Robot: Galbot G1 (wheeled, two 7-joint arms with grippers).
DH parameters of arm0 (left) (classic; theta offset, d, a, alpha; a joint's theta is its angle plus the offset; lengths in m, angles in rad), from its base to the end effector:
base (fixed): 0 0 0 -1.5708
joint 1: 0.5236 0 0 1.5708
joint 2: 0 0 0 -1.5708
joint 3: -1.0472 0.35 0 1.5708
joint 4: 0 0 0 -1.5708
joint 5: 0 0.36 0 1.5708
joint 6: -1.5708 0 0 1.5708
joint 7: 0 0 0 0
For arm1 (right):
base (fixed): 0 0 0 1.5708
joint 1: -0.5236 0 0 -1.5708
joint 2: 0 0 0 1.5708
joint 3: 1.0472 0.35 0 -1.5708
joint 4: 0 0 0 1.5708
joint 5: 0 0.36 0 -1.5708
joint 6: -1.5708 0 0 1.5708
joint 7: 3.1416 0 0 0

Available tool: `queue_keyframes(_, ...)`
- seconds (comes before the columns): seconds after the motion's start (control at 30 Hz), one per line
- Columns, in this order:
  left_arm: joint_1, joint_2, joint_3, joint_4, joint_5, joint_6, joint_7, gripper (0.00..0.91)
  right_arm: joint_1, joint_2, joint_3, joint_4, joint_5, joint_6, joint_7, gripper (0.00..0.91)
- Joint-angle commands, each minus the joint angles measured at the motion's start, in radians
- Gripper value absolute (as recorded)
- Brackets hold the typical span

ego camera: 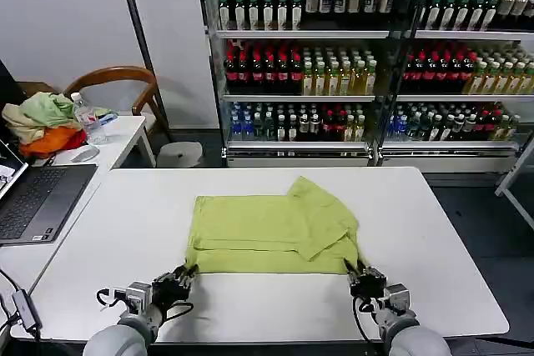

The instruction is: Fold and organize the clothes.

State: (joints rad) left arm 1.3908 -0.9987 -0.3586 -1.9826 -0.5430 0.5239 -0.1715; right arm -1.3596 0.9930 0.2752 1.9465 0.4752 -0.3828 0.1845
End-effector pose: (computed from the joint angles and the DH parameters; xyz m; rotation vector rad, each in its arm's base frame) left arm 0.2382 0.0659 -0.3003 -0.2525 -2.5392 -0.1019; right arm 0.2390 -0.0500 -0.3163 0.2988 -2.6464 0.1529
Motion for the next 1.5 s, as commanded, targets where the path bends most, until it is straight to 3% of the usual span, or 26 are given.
queue_keyframes(0.03,0.005,-0.001,-0.001,-0.003,0.009,0.006,0.015,0.04,-0.056,-0.005,0.007,0.049,0.0,-0.004,0.003,0.0)
queue_keyframes(0.53,0.262,0.022,-0.122,-0.143,0.093,-0.056,0.063,0.05,-0.363,-0.032,0.104,0.258,-0.085,0.033,-0.008,0.0)
queue_keyframes(0.97,0.413,0.027,-0.195,-0.202,0.148,-0.075,0.057,0.05,-0.393,-0.019,0.082,0.274,-0.131,0.064,0.004,0.0)
queue_keyframes(1.0,0.413,0.025,-0.197,-0.195,0.157,-0.081,0.063,0.907,-0.393,-0.02,0.083,0.274,-0.136,0.065,0.004,0.564)
queue_keyframes(1.03,0.413,0.026,-0.197,-0.194,0.151,-0.079,0.064,0.907,-0.394,-0.022,0.091,0.279,-0.132,0.065,0.003,0.907)
queue_keyframes(1.27,0.397,0.026,-0.209,-0.25,0.14,-0.065,0.057,0.907,-0.406,-0.058,0.183,0.355,-0.084,0.058,-0.011,0.907)
queue_keyframes(1.5,0.341,0.028,-0.208,-0.317,0.113,-0.056,0.026,0.907,-0.163,-0.054,0.169,0.299,0.013,0.014,0.011,0.907)
